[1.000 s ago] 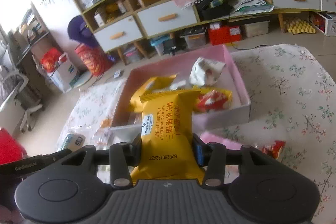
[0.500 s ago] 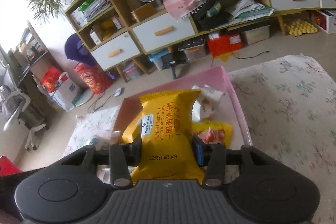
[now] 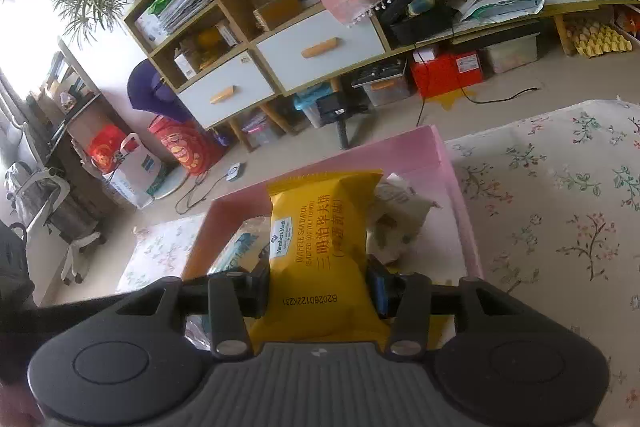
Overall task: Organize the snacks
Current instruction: 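Carry both packets into the pink box and open both grippers, then withdraw both tools from the box back to the snack pile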
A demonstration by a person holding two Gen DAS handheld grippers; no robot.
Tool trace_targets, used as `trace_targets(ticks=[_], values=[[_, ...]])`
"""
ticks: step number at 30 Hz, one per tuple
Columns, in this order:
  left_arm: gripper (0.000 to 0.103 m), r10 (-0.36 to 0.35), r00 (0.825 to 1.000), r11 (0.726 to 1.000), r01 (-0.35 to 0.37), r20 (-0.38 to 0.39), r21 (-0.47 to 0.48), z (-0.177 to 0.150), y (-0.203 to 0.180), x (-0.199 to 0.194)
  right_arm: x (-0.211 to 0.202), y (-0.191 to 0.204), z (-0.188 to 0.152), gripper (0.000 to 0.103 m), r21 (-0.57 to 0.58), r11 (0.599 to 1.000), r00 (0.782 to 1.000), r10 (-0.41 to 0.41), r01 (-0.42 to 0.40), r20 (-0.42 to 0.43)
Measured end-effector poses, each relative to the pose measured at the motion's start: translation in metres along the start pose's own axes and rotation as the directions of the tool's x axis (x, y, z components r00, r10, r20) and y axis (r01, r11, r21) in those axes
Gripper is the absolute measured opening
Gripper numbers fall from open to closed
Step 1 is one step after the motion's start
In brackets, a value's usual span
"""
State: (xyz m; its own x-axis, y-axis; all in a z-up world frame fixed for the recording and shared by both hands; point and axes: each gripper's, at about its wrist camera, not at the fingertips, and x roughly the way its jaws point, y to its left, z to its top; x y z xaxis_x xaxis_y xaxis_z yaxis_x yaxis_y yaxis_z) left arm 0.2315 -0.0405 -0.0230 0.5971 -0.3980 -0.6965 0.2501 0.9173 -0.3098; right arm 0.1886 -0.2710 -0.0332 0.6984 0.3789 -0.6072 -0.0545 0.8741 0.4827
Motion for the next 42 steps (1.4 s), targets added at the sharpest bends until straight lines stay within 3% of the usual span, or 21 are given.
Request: trace_targets(ticks=[8,16,20,25,27,32,37,42], values=[[0.015,0.124,0.992,0.990,-0.126,0.026,0.063,0.009,-0.004,0.013,0.004,-0.009,0.002,0.031,0.019,1.000,1.000,0.009,-0.010,0.015],[0.018,0.137,0.990,0.988,-0.139,0.041,0.059,0.010,-0.008,0.018,0.008,-0.004,0.001,0.032,-0.001,1.000,1.000,0.001,-0.001,0.011],[0.022,0.107,0.993,0.991,-0.109,0.042,0.075,0.007,-0.008,0.010,0.005,-0.004,0.002,0.043,0.006,1.000,1.000,-0.001,0.001,0.025],[0.041,0.061,0.997,0.995,-0.064,0.044,0.071,0.001,-0.007,-0.009,-0.007,-0.001,0.003,0.057,0.025,1.000,0.998,0.003,-0.005,0.057],[0.055,0.062,0.997,0.995,-0.065,0.047,0.073,-0.003,-0.009,-0.018,-0.015,0.002,0.003,0.062,0.023,1.000,0.998,-0.005,0.004,0.062],[0.063,0.036,0.999,0.995,-0.039,0.037,0.088,-0.018,-0.013,-0.043,-0.034,0.010,0.001,0.074,0.017,1.000,0.997,-0.024,0.023,0.069],[0.078,0.032,0.999,0.994,-0.035,0.036,0.099,-0.039,-0.014,-0.070,-0.054,0.022,-0.006,0.078,-0.018,0.997,0.994,-0.076,0.077,0.081],[0.085,0.072,0.997,0.987,-0.073,0.009,0.142,-0.058,-0.013,-0.091,-0.069,0.038,-0.018,0.083,-0.071,0.991,0.991,-0.105,0.111,0.080]])
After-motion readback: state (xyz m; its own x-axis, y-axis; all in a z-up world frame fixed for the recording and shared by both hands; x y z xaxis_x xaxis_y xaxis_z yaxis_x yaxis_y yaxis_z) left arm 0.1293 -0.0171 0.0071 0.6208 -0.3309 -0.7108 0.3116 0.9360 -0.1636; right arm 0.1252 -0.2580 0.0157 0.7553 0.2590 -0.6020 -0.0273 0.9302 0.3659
